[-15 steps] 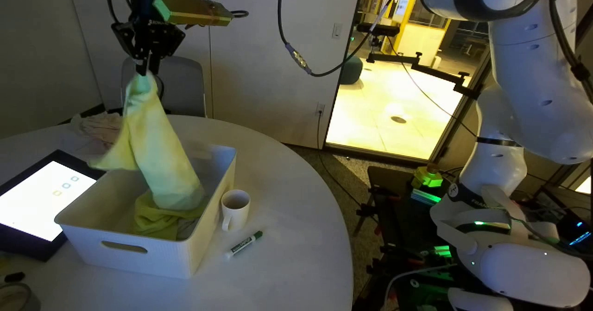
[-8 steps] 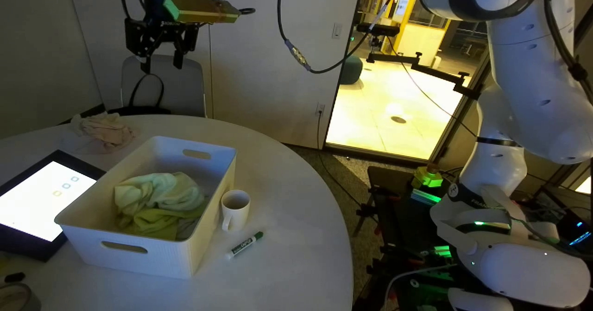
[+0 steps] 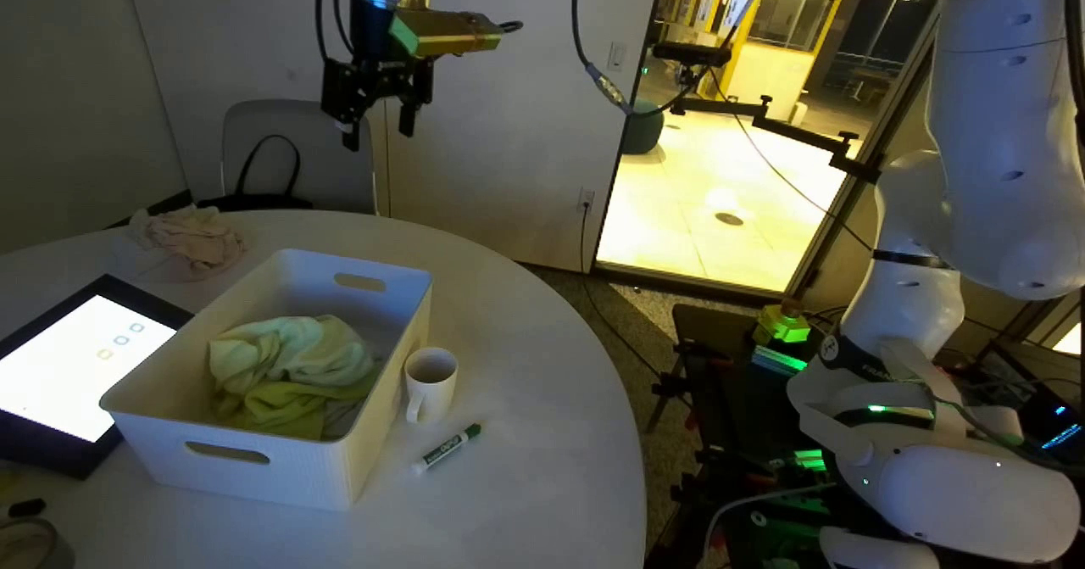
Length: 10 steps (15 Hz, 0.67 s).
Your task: Put the towels in the basket and the smaller objects into the white mug
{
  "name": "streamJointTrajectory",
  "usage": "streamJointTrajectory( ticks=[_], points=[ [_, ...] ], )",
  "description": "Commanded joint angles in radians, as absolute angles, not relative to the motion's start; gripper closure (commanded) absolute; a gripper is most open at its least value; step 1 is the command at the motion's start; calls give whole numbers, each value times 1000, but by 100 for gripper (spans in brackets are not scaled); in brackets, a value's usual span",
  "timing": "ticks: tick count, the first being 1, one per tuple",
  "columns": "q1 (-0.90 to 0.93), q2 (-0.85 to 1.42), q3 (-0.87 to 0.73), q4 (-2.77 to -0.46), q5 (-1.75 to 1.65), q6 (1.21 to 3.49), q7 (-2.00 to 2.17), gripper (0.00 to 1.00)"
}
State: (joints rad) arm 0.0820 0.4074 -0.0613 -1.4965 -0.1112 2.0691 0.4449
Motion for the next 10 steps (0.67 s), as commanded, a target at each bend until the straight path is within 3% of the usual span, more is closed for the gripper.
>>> streamJointTrajectory(
  ticks=[1,10],
  points=[
    [66,265,-64,-1743,-113,2129,407,0],
    [45,142,-54,-2223,-129,2346,331,0]
  ],
)
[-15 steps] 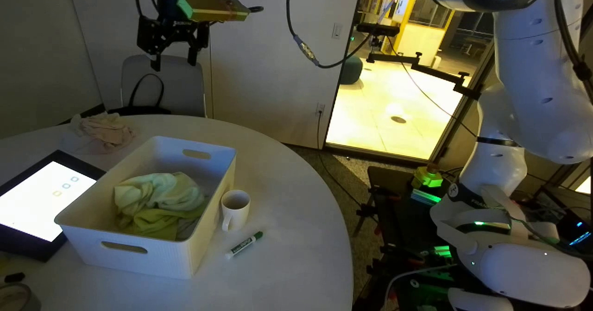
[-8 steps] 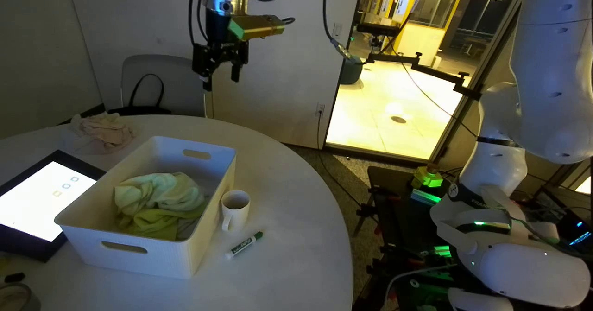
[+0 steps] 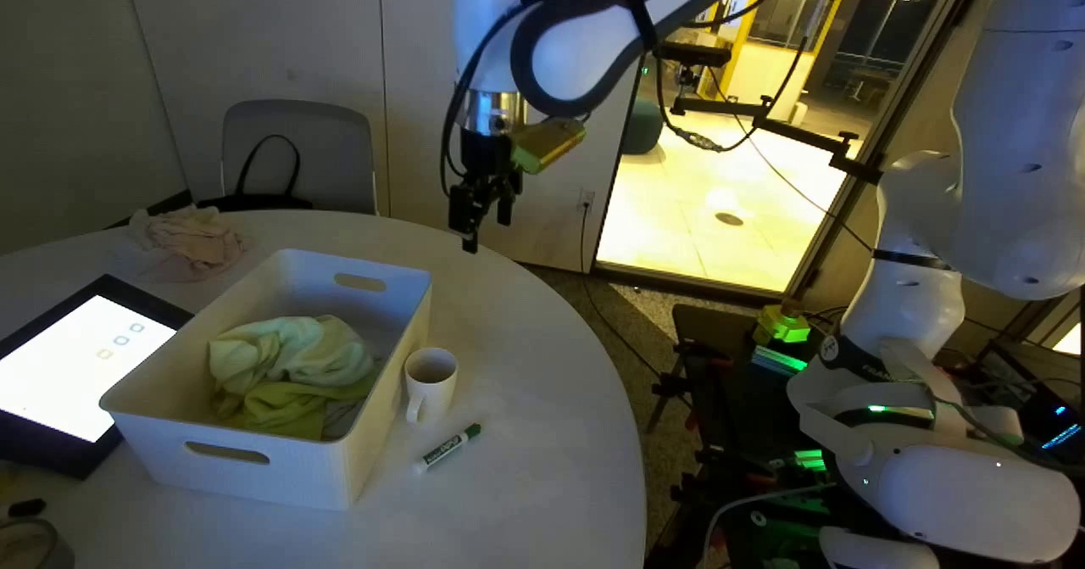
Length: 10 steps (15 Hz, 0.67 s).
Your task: Put the towels in the basket and the smaller objects into the white mug
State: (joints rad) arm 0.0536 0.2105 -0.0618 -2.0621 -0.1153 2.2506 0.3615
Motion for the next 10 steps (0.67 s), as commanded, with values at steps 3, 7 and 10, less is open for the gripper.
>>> streamJointTrajectory(
  ticks=[3,7,10],
  points=[
    [43,150,-53,-2330,-128,2451,307,0],
    [48,190,-46,-2419,-116,2584,272,0],
    [57,228,-27,-2452,-105,2671,246,0]
  ],
)
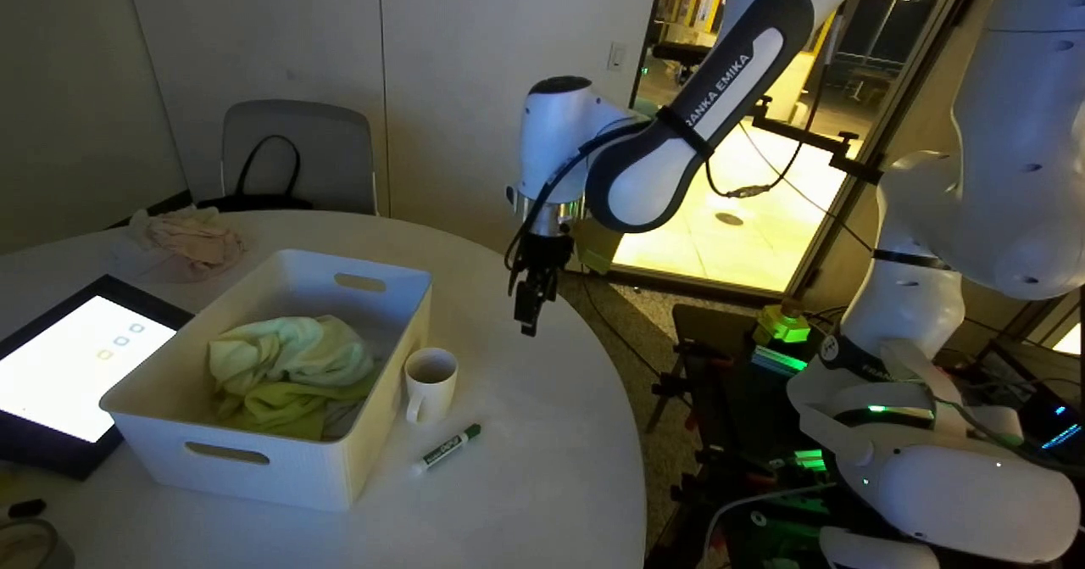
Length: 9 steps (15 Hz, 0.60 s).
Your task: Put the towels in the basket and the smaller objects into the white mug
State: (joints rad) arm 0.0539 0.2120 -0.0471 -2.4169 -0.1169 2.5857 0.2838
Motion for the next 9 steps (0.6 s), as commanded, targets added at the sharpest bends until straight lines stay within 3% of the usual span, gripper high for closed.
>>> streamJointTrajectory(
  ticks=[1,9],
  points=[
    [62,241,-22,-2458,-107,2695,244,0],
    [96,382,64,-2427,-79,2797,143,0]
  ],
)
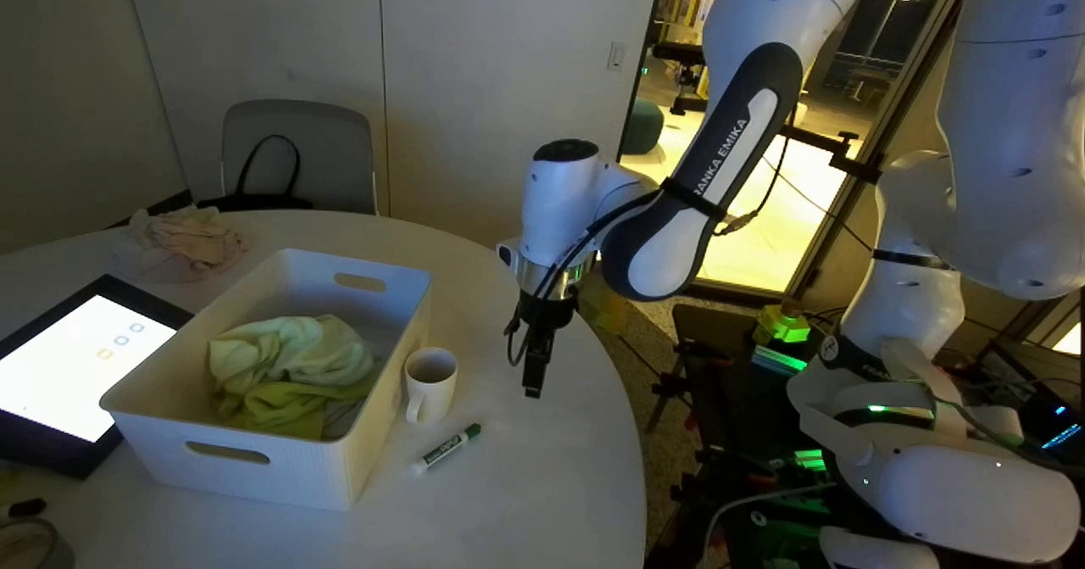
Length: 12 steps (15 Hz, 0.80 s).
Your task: Put the towels in the basket and the smaller objects into the white mug
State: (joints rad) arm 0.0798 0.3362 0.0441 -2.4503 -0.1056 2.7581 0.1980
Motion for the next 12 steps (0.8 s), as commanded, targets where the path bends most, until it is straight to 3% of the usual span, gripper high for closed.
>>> streamJointTrajectory(
  ticks=[1,12],
  points=[
    [95,398,80,-2421,-72,2804,124,0],
    [81,531,165,-2321,40,2934,94,0]
  ],
)
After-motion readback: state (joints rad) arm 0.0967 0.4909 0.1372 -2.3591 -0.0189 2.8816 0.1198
